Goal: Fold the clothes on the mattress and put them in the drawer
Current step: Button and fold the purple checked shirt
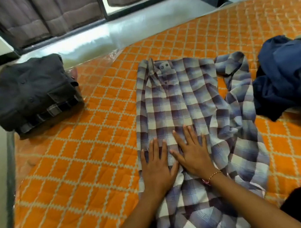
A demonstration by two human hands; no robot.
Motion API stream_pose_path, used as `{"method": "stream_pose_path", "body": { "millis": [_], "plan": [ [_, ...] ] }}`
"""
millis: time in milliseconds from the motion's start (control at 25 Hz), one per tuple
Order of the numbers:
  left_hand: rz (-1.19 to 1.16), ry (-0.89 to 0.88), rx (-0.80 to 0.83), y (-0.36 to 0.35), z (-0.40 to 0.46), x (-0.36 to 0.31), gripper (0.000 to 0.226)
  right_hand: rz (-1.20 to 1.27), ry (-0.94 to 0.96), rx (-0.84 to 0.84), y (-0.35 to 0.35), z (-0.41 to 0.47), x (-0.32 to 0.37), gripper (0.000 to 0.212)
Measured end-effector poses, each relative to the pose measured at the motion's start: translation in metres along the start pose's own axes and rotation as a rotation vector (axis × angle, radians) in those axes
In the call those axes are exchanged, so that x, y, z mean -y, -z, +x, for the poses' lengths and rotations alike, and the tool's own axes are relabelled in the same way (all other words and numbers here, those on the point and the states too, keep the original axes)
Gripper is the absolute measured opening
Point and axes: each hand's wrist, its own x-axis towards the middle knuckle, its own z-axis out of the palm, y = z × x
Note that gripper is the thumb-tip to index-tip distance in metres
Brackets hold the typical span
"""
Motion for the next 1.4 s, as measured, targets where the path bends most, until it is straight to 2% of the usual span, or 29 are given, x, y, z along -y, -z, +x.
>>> {"method": "stream_pose_path", "body": {
  "millis": [80, 160, 240, 280, 360, 400, 480, 520, 600, 640, 680, 760, 840, 880, 960, 1040, 1080, 1160, 1240, 1320, 1400],
  "plan": [
    [-0.01, -0.046, 0.032, 0.004, -0.006, 0.011, 0.077, 0.016, -0.064, 0.076, 0.0, -0.005, -0.004, 0.095],
    [-0.006, -0.135, 0.015, 0.004, -0.014, 0.017, 0.08, -0.015, -0.004, 0.117, 0.014, -0.012, -0.006, 0.116],
    [0.002, -0.192, 0.035, -0.002, -0.017, 0.022, 0.077, 0.023, 0.026, 0.179, 0.034, -0.016, -0.014, 0.121],
    [-0.014, -0.19, 0.033, -0.003, -0.018, 0.023, 0.079, 0.053, -0.02, 0.098, 0.045, -0.018, -0.022, 0.115],
    [-0.046, -0.152, 0.023, 0.007, -0.016, 0.013, 0.1, 0.095, -0.26, -0.336, 0.067, -0.024, -0.047, 0.082],
    [-0.061, -0.124, 0.028, 0.011, -0.012, 0.007, 0.114, 0.135, -0.44, -0.476, 0.075, -0.026, -0.065, 0.069],
    [-0.128, -0.045, 0.114, 0.027, -0.004, -0.013, 0.125, 0.372, -0.802, -0.432, 0.083, -0.022, -0.102, 0.055],
    [-0.146, -0.021, 0.101, 0.036, 0.001, -0.027, 0.116, 0.501, -0.909, -0.373, 0.087, -0.017, -0.119, 0.051],
    [-0.16, -0.011, 0.039, 0.053, 0.016, -0.054, 0.076, 0.776, -0.942, -0.317, 0.103, -0.003, -0.144, 0.045],
    [-0.237, -0.03, -0.011, 0.061, 0.023, -0.066, 0.062, 0.937, -0.909, -0.283, 0.111, 0.005, -0.152, 0.039],
    [-0.385, -0.055, -0.023, 0.067, 0.028, -0.078, 0.058, 1.094, -0.877, -0.237, 0.117, 0.011, -0.155, 0.031],
    [-0.831, -0.082, 0.099, 0.08, 0.036, -0.101, 0.07, 1.345, -0.85, -0.171, 0.129, 0.013, -0.159, 0.015],
    [-1.166, -0.008, 0.158, 0.096, 0.042, -0.112, 0.073, 1.489, -0.791, -0.303, 0.141, 0.012, -0.154, 0.021],
    [-1.282, 0.031, 0.176, 0.106, 0.043, -0.116, 0.062, 1.508, -0.707, -0.424, 0.148, 0.012, -0.149, 0.027],
    [-1.502, 0.094, 0.244, 0.125, 0.05, -0.116, 0.047, 1.314, -0.492, -0.606, 0.165, 0.009, -0.12, 0.03],
    [-1.685, 0.088, 0.29, 0.139, 0.063, -0.105, 0.057, 1.037, -0.222, -0.61, 0.185, 0.003, -0.063, 0.031],
    [-1.785, 0.073, 0.277, 0.147, 0.068, -0.093, 0.06, 0.89, -0.057, -0.538, 0.189, 0.0, -0.031, 0.03],
    [-1.969, 0.013, 0.16, 0.152, 0.068, -0.055, 0.046, 0.503, 0.254, -0.354, 0.177, -0.006, 0.03, 0.033],
    [-1.956, 0.037, 0.176, 0.145, 0.047, -0.012, 0.042, 0.228, 0.385, -0.105, 0.144, -0.021, 0.069, 0.048],
    [-2.025, 0.231, 0.143, 0.116, 0.019, 0.032, 0.064, 0.126, 0.469, 0.061, 0.107, -0.045, 0.08, 0.066],
    [-2.131, 0.497, -0.028, 0.075, -0.011, 0.063, 0.067, 0.052, 0.393, 0.141, 0.08, -0.07, 0.076, 0.073]
  ]
}}
